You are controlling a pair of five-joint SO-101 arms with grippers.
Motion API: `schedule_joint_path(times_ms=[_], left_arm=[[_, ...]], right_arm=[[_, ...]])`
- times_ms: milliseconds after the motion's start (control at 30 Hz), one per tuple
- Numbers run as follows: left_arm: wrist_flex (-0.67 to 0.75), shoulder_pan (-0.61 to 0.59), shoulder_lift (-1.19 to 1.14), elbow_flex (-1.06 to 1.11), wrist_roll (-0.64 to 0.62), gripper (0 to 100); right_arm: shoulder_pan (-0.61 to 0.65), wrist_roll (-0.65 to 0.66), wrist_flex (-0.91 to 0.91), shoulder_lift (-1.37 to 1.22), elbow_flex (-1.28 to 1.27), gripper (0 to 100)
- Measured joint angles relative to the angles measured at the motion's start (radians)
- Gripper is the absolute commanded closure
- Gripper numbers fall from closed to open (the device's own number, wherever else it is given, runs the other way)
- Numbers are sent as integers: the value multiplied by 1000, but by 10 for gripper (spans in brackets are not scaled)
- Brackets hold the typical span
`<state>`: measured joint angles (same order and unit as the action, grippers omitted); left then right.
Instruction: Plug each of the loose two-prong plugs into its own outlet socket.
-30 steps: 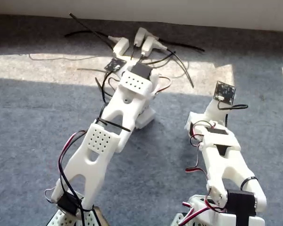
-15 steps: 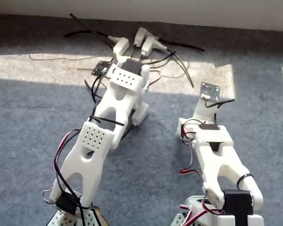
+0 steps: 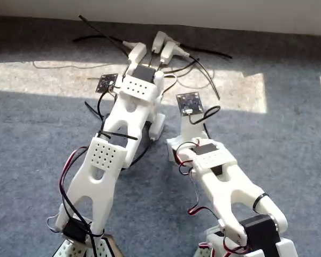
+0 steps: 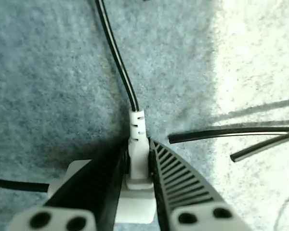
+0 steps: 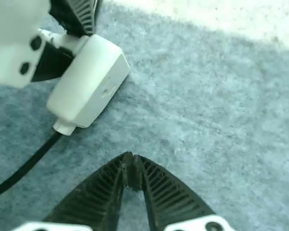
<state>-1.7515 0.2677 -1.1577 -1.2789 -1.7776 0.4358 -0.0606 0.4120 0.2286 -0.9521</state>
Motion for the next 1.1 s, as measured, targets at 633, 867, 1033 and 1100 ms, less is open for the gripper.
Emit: schedule_joint_path(times_ms=[633, 867, 1033, 1100], left_arm=[[-3, 49, 0, 0, 0, 990], [-3, 44, 25, 0, 0, 990], [-3, 41, 26, 0, 0, 990], [-3, 37, 26, 0, 0, 991]], right_arm=[[34, 0, -63, -258, 169, 990], [86, -2, -121, -279, 206, 990], [86, -2, -152, -295, 206, 990], [74, 0, -152, -295, 206, 990]])
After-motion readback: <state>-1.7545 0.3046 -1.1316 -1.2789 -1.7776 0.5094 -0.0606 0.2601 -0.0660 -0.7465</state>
